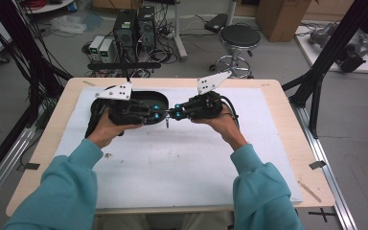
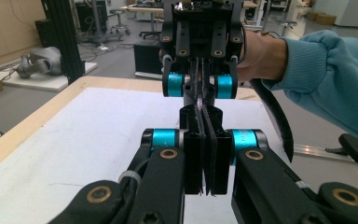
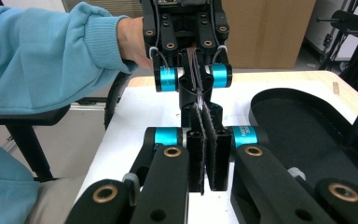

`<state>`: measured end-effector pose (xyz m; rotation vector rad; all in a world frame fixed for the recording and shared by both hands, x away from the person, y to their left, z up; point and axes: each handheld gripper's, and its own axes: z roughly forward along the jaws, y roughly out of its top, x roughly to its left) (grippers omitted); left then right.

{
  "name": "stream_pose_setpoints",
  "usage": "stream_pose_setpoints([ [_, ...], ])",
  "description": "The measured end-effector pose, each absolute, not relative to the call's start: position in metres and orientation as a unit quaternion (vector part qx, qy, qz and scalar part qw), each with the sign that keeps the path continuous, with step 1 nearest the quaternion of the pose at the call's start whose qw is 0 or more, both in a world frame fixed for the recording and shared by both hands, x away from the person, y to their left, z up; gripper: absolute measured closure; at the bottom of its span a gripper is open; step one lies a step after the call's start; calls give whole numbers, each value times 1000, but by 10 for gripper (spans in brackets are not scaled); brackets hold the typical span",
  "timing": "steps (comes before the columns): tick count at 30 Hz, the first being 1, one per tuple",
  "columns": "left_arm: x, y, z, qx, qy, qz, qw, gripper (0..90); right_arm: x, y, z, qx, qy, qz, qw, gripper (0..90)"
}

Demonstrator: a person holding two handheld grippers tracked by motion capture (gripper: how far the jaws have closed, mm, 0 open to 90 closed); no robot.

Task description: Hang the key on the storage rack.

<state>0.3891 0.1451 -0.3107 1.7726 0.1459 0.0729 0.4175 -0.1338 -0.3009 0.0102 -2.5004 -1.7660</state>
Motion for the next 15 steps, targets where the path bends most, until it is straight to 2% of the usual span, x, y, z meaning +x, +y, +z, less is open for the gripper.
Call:
stream_pose_setpoints([
  [13,387,147,-308,778,74,25,623,883,417,-132,-302,2,-815,-578,48,875],
  [14,387,147,-308,779,75,27,622,883,417,-132,-302,5,-814,-579,43,862],
  [15,387,148,-308,778,78,24,622,883,416,-131,-302,3,-812,-582,40,812],
])
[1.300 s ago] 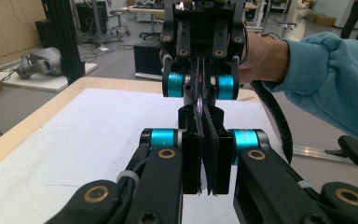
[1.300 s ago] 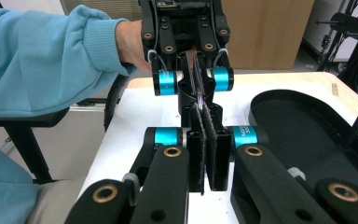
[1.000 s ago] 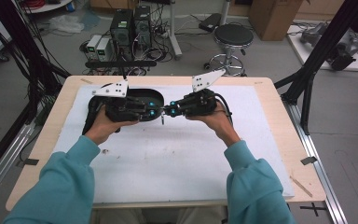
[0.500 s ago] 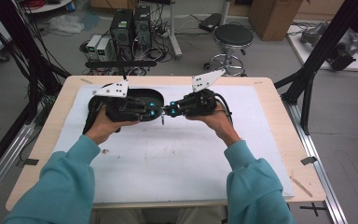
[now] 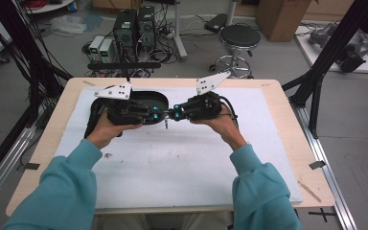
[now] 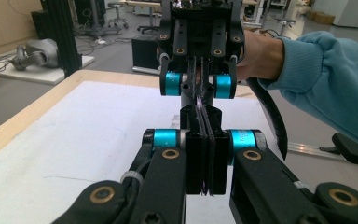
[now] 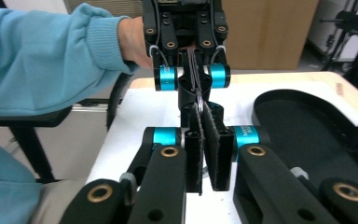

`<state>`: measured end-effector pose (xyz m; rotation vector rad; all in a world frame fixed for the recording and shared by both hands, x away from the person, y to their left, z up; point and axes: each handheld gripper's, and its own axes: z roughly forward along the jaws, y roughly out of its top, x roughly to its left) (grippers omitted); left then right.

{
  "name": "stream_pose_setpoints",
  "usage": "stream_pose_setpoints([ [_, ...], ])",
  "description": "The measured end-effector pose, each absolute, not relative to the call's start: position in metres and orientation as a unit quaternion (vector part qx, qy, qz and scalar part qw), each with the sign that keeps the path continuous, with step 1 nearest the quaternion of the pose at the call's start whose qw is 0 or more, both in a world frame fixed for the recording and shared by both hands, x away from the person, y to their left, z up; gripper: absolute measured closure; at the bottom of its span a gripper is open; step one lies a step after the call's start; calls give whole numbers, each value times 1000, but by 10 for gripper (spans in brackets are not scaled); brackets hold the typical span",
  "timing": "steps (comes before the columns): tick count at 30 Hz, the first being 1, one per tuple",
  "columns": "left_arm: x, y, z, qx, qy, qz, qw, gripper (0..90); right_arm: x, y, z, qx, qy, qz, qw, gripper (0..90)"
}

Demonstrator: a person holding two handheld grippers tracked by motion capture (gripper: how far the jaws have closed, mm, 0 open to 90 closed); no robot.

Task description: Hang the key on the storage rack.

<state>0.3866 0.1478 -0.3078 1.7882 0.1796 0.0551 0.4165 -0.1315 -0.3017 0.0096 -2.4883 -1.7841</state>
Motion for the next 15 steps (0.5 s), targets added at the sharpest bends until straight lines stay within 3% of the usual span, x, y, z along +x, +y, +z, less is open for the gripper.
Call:
stream_pose_setpoints([
  [2,387,149,-308,780,80,26,620,883,416,-133,-302,-9,-808,-587,38,633],
  [4,387,150,-307,781,83,30,619,883,415,-134,-302,-24,-812,-583,16,438],
  [6,386,151,-306,780,86,37,619,883,413,-135,-304,-52,-814,-578,-19,162],
  [7,386,152,-306,780,86,36,619,883,412,-136,-304,-71,-816,-572,-35,90],
  [8,387,154,-305,781,91,42,617,883,411,-137,-304,-81,-816,-570,-41,81],
  [9,387,155,-305,780,94,43,617,883,411,-140,-303,-86,-815,-570,-51,8],
  [15,389,168,-300,784,109,56,609,883,401,-159,-305,-115,-806,-574,-88,7],
])
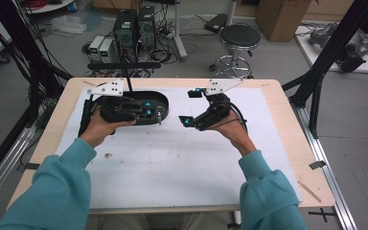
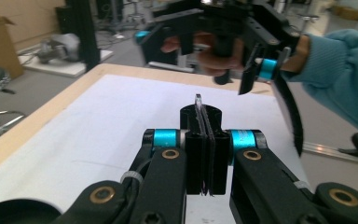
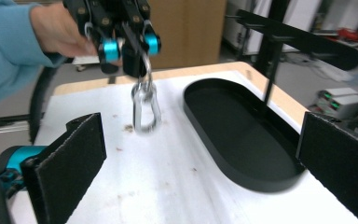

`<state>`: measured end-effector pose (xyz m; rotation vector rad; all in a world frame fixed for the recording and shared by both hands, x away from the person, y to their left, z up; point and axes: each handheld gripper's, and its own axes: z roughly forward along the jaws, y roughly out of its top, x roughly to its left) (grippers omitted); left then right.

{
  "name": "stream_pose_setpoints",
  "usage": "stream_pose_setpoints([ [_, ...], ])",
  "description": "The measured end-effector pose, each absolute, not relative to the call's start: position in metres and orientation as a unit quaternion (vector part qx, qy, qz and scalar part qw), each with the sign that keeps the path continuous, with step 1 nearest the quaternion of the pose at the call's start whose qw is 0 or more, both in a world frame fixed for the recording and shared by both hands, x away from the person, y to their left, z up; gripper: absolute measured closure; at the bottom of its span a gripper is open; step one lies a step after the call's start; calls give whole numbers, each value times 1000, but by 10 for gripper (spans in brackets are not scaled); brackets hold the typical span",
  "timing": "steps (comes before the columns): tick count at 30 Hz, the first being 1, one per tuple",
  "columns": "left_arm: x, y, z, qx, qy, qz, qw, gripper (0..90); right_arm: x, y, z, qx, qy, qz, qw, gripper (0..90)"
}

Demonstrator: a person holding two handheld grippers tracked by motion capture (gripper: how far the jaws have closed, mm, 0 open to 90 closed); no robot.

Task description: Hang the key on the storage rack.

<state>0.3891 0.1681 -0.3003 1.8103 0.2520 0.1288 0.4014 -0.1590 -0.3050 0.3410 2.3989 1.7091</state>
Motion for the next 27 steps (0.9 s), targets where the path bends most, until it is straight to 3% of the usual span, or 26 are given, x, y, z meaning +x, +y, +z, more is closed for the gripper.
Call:
stream_pose_setpoints([
  [9,400,186,-283,798,130,87,582,883,380,-202,-322,175,782,579,150,7],
  [27,432,210,-262,824,171,132,524,883,341,-262,-375,264,726,598,213,7],
])
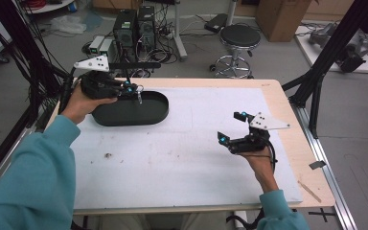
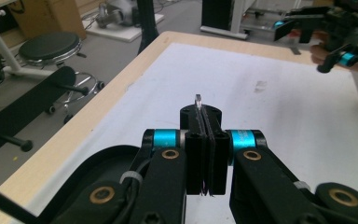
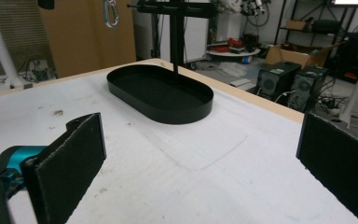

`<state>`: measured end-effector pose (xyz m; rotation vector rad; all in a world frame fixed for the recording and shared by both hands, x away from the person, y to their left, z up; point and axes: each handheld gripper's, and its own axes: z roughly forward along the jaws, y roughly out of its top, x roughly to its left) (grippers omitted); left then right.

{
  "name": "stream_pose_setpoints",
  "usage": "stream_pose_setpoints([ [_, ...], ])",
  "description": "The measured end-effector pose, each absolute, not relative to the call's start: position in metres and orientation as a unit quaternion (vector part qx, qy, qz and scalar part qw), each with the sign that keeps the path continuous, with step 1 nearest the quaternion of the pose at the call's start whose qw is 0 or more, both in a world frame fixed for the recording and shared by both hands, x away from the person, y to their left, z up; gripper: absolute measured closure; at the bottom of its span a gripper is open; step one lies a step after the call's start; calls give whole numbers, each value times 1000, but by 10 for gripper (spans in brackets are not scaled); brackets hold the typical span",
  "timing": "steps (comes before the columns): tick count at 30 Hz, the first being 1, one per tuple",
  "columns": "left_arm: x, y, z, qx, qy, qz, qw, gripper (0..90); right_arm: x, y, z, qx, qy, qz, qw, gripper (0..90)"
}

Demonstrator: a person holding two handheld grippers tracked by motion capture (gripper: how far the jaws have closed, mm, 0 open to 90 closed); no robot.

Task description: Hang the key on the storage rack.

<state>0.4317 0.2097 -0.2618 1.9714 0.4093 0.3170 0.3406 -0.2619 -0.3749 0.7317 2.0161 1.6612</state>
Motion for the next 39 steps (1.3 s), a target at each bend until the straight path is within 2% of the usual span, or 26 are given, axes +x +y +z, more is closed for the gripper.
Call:
stream_pose_setpoints([
  [6,444,213,-258,831,186,145,504,882,329,-279,-388,279,712,599,240,6],
  [25,484,213,-251,849,234,172,440,882,307,-309,-415,299,681,607,281,7],
  [39,501,209,-257,857,264,185,402,882,298,-317,-433,291,664,627,285,6],
])
